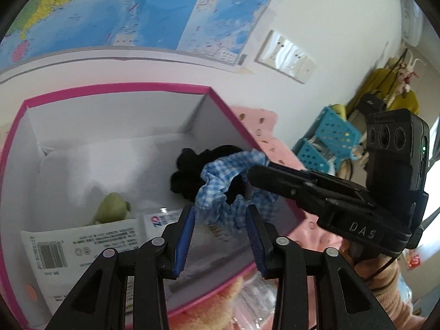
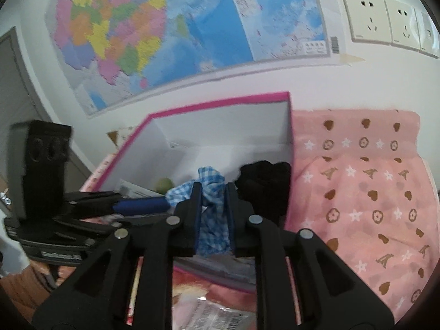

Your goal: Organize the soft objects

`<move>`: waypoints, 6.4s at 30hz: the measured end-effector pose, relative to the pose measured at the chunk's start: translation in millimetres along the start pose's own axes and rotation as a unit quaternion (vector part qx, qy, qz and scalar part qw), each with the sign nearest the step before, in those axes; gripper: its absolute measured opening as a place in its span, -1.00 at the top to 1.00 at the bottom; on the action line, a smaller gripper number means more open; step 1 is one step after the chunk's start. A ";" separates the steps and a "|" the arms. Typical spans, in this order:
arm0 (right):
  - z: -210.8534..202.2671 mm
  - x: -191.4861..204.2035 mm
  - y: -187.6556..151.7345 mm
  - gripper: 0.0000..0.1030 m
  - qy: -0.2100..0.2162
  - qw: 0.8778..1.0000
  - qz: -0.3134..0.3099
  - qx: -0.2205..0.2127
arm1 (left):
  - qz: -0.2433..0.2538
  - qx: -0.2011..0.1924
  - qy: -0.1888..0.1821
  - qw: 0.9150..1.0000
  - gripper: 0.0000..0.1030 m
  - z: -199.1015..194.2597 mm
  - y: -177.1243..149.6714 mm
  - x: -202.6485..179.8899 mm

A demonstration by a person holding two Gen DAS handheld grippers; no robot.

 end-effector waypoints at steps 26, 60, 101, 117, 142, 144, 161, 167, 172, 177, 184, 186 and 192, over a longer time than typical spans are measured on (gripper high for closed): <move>-33.9 38.7 -90.6 -0.05 0.079 0.996 0.026 0.012 | -0.002 -0.052 0.034 0.998 -0.06 -77.2 -68.0 35.4; 17.2 36.9 -109.3 0.48 0.111 0.992 0.051 0.033 | -0.020 0.052 0.006 0.998 0.04 -24.7 -122.7 30.4; -47.8 54.5 11.9 0.50 0.065 0.993 -0.063 -0.082 | 0.073 -0.069 0.033 0.994 0.04 -59.8 -6.6 -9.6; -24.8 6.0 -8.4 0.37 0.033 0.998 -0.002 -0.045 | 0.046 -0.027 0.094 0.994 0.00 -12.7 -16.0 25.7; -50.0 52.8 -76.0 0.13 0.093 0.996 0.001 -0.013 | 0.035 -0.069 0.051 0.996 -0.14 -70.6 -55.3 23.9; -45.1 54.5 -88.9 0.13 0.099 0.995 0.010 0.000 | 0.032 -0.067 0.047 0.996 -0.14 -73.5 -62.2 24.8; -38.4 19.4 -166.6 -0.03 0.060 0.993 0.082 0.052 | 0.038 0.000 0.019 0.999 -0.14 -52.0 -126.0 14.1; -45.3 8.1 -173.4 -0.06 0.050 0.993 0.102 0.044 | 0.042 0.014 0.033 0.998 -0.14 -42.0 -130.1 15.9; -43.9 0.7 -174.8 -0.07 0.058 0.991 0.117 0.043 | 0.051 0.016 -0.005 0.999 -0.14 -46.4 -133.0 -3.0; -37.6 1.4 -171.2 -0.07 0.071 0.990 0.113 0.045 | 0.092 0.041 -0.053 0.994 -0.14 -39.4 -147.1 -43.9; -28.0 1.9 -166.6 -0.07 0.097 0.988 0.118 0.038 | 0.104 0.082 -0.051 0.990 -0.14 -24.9 -160.0 -56.7; -27.5 1.3 -166.0 -0.07 0.103 0.987 0.120 0.037 | 0.097 0.088 -0.060 0.990 -0.14 -24.2 -159.2 -56.9; -27.7 3.1 -166.0 -0.07 0.125 0.983 0.132 0.031 | 0.068 0.102 -0.078 0.989 -0.09 -16.1 -153.1 -53.9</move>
Point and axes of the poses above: each gripper's, at about its wrist camera, not at the fingertips, and z roughly the way its jaws point, x to its left, y to its top, the point moved 10 cm from there along z, roughly the way its jaws point, and after that the axes turned 14 degrees about y, right-handed, at the moved point
